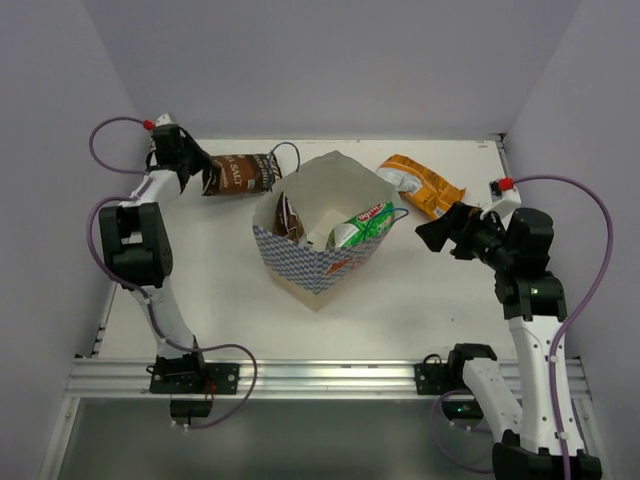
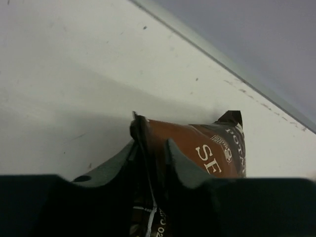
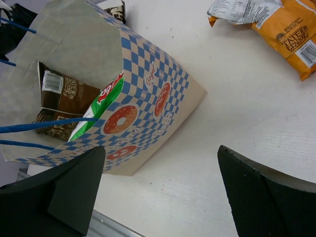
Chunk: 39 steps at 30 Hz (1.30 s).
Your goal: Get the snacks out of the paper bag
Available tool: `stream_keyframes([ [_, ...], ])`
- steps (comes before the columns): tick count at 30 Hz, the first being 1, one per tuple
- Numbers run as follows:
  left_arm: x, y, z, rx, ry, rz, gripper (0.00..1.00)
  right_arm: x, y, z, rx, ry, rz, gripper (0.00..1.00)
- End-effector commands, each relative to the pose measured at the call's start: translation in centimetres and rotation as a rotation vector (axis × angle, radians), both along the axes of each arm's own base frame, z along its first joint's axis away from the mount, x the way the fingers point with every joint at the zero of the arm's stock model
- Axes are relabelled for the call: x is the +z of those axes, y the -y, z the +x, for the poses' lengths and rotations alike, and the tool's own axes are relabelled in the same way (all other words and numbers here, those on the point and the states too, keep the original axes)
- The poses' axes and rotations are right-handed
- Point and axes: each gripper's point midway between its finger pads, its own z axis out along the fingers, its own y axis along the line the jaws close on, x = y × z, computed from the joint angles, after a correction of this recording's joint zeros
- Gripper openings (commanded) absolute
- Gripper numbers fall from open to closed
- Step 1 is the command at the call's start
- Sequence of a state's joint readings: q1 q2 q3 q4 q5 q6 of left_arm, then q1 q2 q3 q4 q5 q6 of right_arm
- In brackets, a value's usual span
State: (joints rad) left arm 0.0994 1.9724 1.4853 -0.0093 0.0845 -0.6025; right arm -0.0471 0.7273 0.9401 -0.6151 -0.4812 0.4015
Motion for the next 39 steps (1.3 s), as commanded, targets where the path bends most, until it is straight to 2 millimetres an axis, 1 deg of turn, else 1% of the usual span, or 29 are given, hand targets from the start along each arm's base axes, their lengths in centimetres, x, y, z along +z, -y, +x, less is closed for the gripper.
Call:
stream_keyframes([
  [1,-2.7,0.6,-0.4,-0.041,-0.037,-0.016,0.34,-0.1,0.2,0.3,-0.002,0.012,-0.019,0.99],
  [2,-3.0,0.1,-0.5,-0.036,-0.05,0.003,0.51,-0.1,0.2,0.2,-0.003,0.01,-0.02,0.99],
  [4,-3.9,-1.2,-1.5,-0.003,-0.107,0.051,0.72,-0.1,0.2,0.2,-0.006,0.012,-0.023,0.99],
  [5,-3.9,-1.9,-1.7,0.002,-0.119,0.087,0.9,-0.2,0.2,0.1,-0.005,0.01,-0.024,0.99],
  [6,-4.1,-2.7,-2.3,0.028,-0.154,0.116,0.97,-0.2,0.3,0.0,-0.007,0.011,-0.024,0.99],
  [9,-2.2,-4.4,-2.9,0.063,-0.179,0.193,1.0,-0.2,0.1,-0.2,0.001,0.014,-0.023,0.99],
  [11,1.2,-4.8,-3.1,0.054,-0.138,0.236,1.0,0.1,0.1,-0.5,0.002,0.02,-0.024,0.99],
  [12,2.2,-4.6,-3.8,0.045,-0.148,0.243,1.0,0.2,0.1,-0.5,0.001,0.024,-0.023,0.99],
  [14,6.6,-3.9,-4.8,0.041,-0.106,0.252,1.0,0.3,0.1,-0.7,0.004,0.032,-0.023,0.99],
  [15,7.1,-3.4,-6.2,0.033,-0.143,0.261,1.0,0.3,0.0,-0.7,0.006,0.037,-0.024,0.99],
  [16,9.9,-1.7,-7.3,0.017,-0.109,0.281,1.0,-0.1,0.0,-0.7,0.007,0.029,-0.019,0.99],
  [18,12.2,-0.5,-9.3,0.006,-0.105,0.348,1.0,0.1,-0.3,-0.9,0.018,0.034,-0.01,0.99],
  [19,15.0,2.2,-10.8,-0.035,-0.05,0.363,1.0,0.1,-0.4,-1.0,0.023,0.036,-0.008,0.99],
  [21,17.3,4.3,-12.8,-0.073,-0.016,0.359,1.0,0.1,-0.5,-1.0,0.029,0.04,-0.007,0.99],
  [22,19.6,6.2,-14.4,-0.105,0.038,0.342,1.0,0.1,-0.6,-1.0,0.032,0.042,-0.007,0.99],
  [24,21.2,7.8,-16.5,-0.13,0.061,0.314,1.0,0.2,-0.9,-1.1,0.043,0.045,-0.007,0.99],
  [25,23.2,9.5,-18.1,-0.165,0.112,0.292,1.0,0.0,-1.0,-1.1,0.047,0.042,-0.006,0.99],
  [27,24.2,11.6,-19.9,-0.205,0.134,0.25,0.96,-0.1,-1.0,-1.1,0.049,0.043,-0.006,0.99],
  [28,25.4,13.8,-21.5,-0.261,0.165,0.224,0.94,-0.2,-1.0,-1.1,0.047,0.043,-0.006,0.99],
  [29,25.6,15.3,-22.2,-0.289,0.167,0.192,0.91,-0.2,-1.0,-1.1,0.045,0.042,-0.006,0.99],
  [30,25.5,17.7,-23.7,-0.355,0.156,0.182,0.91,-0.3,-1.0,-1.1,0.043,0.041,-0.005,0.99],
  [31,26.0,18.7,-24.4,-0.364,0.16,0.154,0.91,-0.3,-0.9,-1.1,0.042,0.04,-0.006,0.99],
  [33,25.6,20.9,-25.7,-0.409,0.136,0.144,0.91,-0.3,-0.9,-1.1,0.04,0.04,-0.006,0.99],
  [34,25.1,23.6,-26.8,-0.471,0.122,0.134,0.91,-0.2,-1.5,-1.4,0.067,0.04,-0.008,0.99],
  [35,25.1,24.7,-27.3,-0.495,0.118,0.135,0.91,-0.3,-1.5,-1.4,0.067,0.04,-0.007,0.99],
  [36,23.7,25.7,-27.3,-0.506,0.076,0.164,0.91,-0.4,-1.5,-1.4,0.067,0.037,-0.007,0.99],
  [37,23.2,27.1,-28.0,-0.541,0.064,0.177,0.91,-0.5,-1.6,-1.5,0.068,0.035,-0.007,0.99],
  [38,22.7,27.5,-28.0,-0.545,0.05,0.19,0.91,-0.4,-1.6,-1.5,0.071,0.036,-0.005,0.99],
  [39,21.3,28.0,-27.7,-0.548,0.006,0.212,0.91,-0.4,-1.6,-1.5,0.071,0.038,-0.005,0.99],
])
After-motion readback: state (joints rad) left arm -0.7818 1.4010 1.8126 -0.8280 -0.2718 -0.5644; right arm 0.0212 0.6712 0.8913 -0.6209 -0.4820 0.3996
